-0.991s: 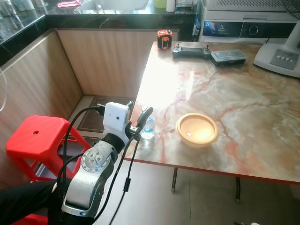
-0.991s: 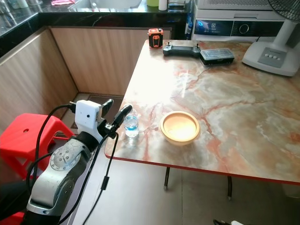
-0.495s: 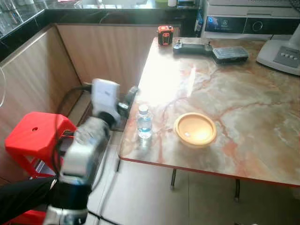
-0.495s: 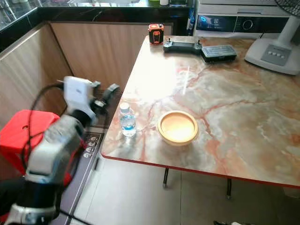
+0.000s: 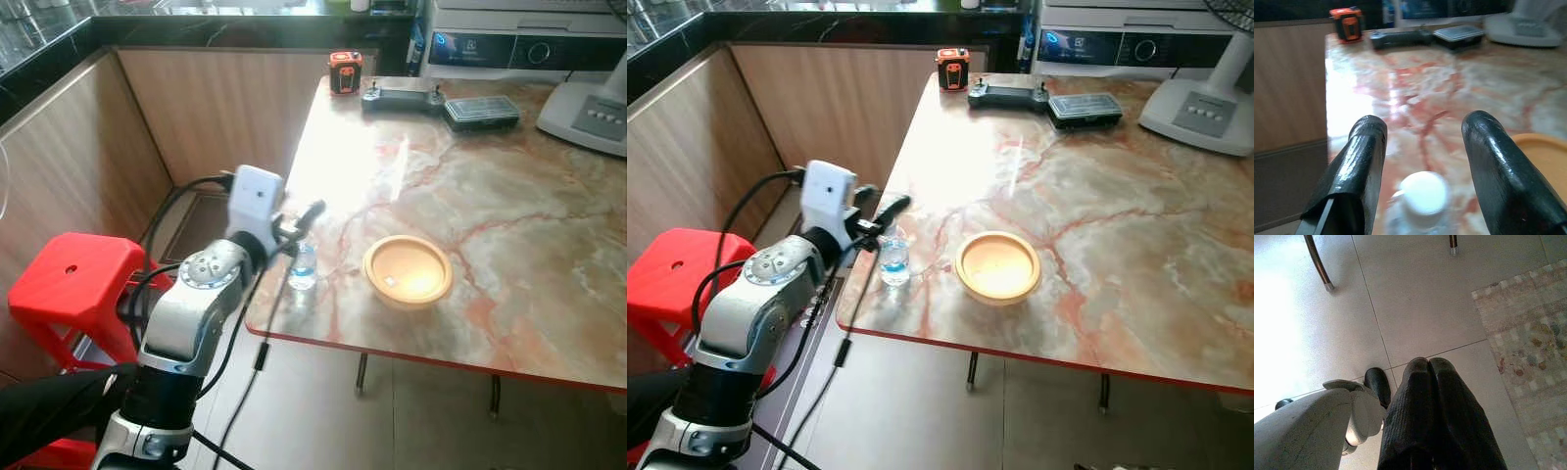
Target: Restocking fridge
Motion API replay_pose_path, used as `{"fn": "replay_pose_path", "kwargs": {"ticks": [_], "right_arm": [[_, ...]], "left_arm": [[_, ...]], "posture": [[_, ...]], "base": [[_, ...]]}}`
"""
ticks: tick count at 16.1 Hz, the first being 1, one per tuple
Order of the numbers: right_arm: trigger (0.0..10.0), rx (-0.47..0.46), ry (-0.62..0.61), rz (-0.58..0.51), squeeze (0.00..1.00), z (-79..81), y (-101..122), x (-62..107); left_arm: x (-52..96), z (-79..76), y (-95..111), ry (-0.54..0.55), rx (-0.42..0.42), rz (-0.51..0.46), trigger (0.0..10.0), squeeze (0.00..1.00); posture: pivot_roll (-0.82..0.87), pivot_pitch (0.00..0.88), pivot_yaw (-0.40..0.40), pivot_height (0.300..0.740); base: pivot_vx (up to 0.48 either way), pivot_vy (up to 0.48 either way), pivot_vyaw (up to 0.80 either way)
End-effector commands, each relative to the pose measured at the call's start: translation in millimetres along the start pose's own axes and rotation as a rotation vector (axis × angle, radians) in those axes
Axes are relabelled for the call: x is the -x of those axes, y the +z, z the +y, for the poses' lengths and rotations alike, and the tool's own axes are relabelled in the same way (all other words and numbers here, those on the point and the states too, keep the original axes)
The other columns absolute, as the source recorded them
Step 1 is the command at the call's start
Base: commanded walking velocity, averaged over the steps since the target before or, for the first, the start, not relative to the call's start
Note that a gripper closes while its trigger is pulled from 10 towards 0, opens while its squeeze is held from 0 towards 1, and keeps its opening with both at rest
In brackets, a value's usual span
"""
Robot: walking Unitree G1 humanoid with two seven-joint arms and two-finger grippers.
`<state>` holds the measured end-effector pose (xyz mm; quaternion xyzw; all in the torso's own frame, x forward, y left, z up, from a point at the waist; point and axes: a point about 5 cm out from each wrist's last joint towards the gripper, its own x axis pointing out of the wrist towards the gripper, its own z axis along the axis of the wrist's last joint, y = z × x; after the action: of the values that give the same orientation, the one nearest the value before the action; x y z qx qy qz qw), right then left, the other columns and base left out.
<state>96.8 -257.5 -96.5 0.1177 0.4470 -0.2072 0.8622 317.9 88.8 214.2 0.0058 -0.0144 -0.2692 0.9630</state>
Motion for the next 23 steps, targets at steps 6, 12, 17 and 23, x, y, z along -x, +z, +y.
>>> {"fn": "replay_pose_path", "kwargs": {"ticks": [6, 12, 17, 23], "right_arm": [[10.0, 0.001, -0.002, 0.01, 0.0, -1.1, -2, 0.7], [10.0, -0.002, -0.001, 0.007, 0.0, -1.4, -2, 0.9], [10.0, 0.001, -0.001, 0.008, 0.0, -2.3, -2, 1.0], [10.0, 0.001, 0.0, 0.009, 0.0, -2.6, -2, 0.9]], "left_arm": [[2.0, -0.3, -2, 0.021, -0.029, 0.126, 10.0, 0.0], [-1.3, -3.1, -6, 0.009, 0.01, 0.157, 10.0, 0.0], [-1.7, -1.3, -11, 0.024, 0.018, 0.174, 6.8, 0.0], [-0.9, 0.4, -17, 0.038, 0.018, 0.2, 0.0, 0.0]], "posture": [[0.1, 0.065, 0.003, 0.74], [0.09, 0.059, 0.002, 0.74], [0.09, 0.061, -0.001, 0.74], [0.09, 0.064, -0.004, 0.74]], "base": [[0.0, 0.0, 0.0], [0.0, 0.0, 0.0], [0.0, 0.0, 0.0], [0.0, 0.0, 0.0]]}}
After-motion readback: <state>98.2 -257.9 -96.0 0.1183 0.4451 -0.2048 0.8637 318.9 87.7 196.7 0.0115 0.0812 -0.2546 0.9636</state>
